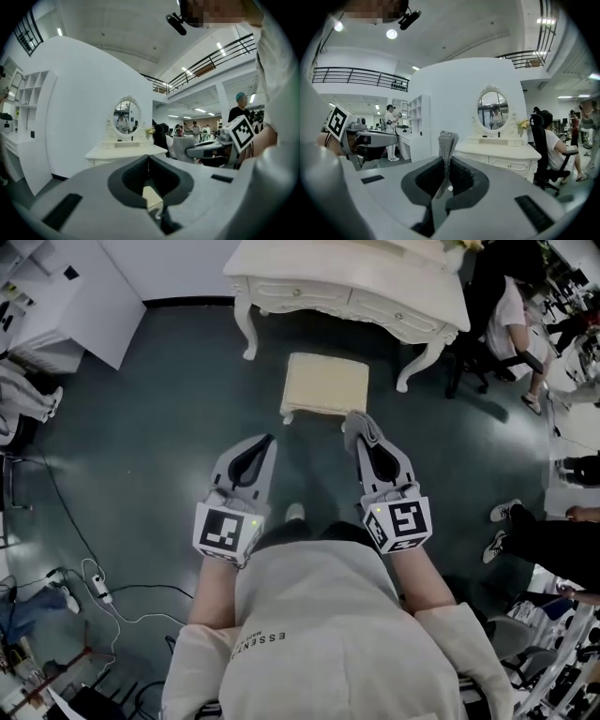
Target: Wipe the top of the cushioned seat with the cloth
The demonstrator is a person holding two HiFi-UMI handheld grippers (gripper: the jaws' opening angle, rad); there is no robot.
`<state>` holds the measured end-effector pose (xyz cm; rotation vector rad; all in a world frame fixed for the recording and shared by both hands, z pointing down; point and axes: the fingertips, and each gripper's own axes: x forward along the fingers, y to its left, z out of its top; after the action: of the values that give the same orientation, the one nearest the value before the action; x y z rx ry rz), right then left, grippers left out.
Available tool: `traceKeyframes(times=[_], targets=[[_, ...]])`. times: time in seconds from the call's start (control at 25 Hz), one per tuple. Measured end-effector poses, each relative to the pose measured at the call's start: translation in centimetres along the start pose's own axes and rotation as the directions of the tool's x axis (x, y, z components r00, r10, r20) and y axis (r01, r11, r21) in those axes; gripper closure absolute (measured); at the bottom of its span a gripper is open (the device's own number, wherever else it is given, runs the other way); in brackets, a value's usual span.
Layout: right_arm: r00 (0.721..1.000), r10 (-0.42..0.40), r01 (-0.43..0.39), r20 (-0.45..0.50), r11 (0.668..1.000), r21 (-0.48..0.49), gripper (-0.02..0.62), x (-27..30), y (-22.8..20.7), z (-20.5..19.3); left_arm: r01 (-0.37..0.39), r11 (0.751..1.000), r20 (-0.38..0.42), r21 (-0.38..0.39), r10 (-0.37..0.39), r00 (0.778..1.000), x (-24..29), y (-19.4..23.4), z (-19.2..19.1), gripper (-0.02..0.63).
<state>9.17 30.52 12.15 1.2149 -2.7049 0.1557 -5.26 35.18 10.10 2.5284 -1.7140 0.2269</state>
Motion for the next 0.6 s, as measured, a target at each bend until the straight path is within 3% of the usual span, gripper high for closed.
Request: traceKeyframes(times=[0.4,0.6], targets=[[0.996,0.000,0.003,-0.085,0.999,0.040,0.568,11.6,-5.9,-3.1,0.086,0.996,-0.044,-0.035,-0.088,0.995,11.8,4.3,-2.8,0.603],[0.991,0.034,-0.026,-0.126,0.998,0.064,0.568,19.1,-10.0,-4.9,0.084,0.996,-0.097,-0.035,-0.087,0.992,19.1,7.6,-4.8,0.603]])
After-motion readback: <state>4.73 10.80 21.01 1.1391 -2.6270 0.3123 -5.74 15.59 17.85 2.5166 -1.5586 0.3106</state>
